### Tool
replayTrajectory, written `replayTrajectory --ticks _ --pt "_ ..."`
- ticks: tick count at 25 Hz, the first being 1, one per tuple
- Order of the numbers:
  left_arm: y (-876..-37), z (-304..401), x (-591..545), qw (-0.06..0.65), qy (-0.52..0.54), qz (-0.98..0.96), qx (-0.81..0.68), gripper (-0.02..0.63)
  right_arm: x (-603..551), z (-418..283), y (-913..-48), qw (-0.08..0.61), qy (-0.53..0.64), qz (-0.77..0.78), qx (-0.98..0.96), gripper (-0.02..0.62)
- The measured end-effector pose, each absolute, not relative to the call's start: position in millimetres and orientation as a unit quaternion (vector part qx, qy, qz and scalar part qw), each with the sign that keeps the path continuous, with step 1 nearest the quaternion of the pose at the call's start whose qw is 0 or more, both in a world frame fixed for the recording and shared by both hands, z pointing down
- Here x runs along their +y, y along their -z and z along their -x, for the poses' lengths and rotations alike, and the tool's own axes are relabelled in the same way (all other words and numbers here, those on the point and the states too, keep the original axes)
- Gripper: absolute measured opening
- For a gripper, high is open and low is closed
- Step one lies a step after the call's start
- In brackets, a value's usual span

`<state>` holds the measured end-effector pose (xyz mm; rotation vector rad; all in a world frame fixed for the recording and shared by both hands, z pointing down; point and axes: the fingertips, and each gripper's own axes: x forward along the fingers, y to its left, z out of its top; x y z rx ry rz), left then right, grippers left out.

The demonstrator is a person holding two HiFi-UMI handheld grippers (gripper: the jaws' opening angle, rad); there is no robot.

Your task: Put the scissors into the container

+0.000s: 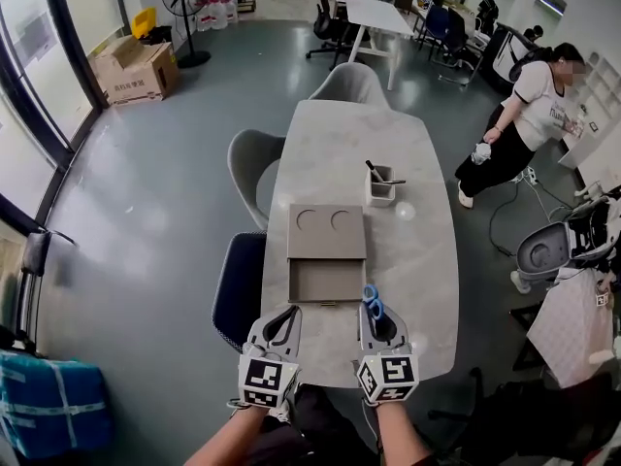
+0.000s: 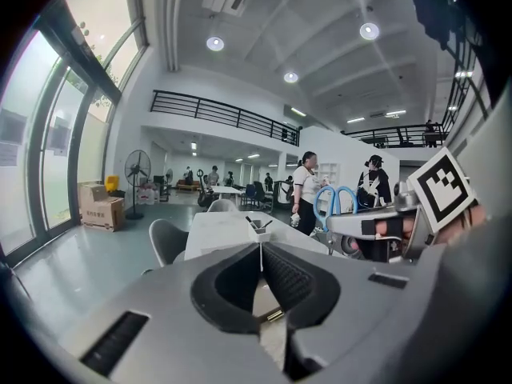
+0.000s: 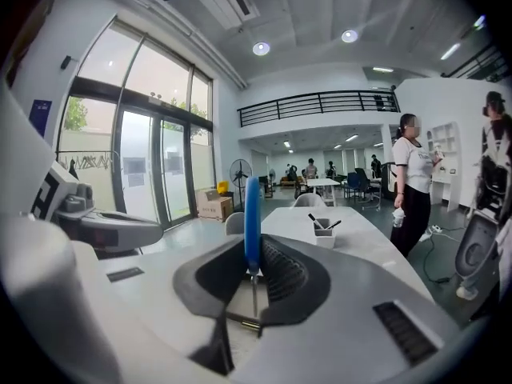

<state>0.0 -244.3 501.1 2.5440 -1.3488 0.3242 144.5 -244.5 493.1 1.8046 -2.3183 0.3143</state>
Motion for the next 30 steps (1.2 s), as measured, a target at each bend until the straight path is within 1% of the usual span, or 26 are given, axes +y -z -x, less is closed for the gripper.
replayTrajectory --ticks 5,13,17,22,26,30 --pt "-524 -10 -261 0.143 -0.122 -0.869 -0.457 0.020 -273 -140 -528 0.165 -0.084 -0.583 -0.791 0.040" --pt "-568 -28 -290 0.172 -0.136 -0.861 -0.458 0.018 -316 -131 -597 0.322 -0.013 -0.504 -0.801 0.041" --pt "-586 -27 -298 0.186 -0.146 -0.853 -0.465 0.020 -329 -119 -624 0.388 0.037 -0.454 -0.801 0.040" --pt "-606 -28 -309 0.196 -0.157 -0.847 -0.469 0.020 -344 -108 -667 0.493 0.112 -0.377 -0.776 0.040" --pt "-620 -27 -319 0.204 -0.162 -0.843 -0.472 0.020 -354 -102 -695 0.546 0.138 -0.335 -0.755 0.041" --pt "-632 -24 -326 0.211 -0.169 -0.837 -0.476 0.020 -362 -99 -714 0.581 0.153 -0.307 -0.738 0.041"
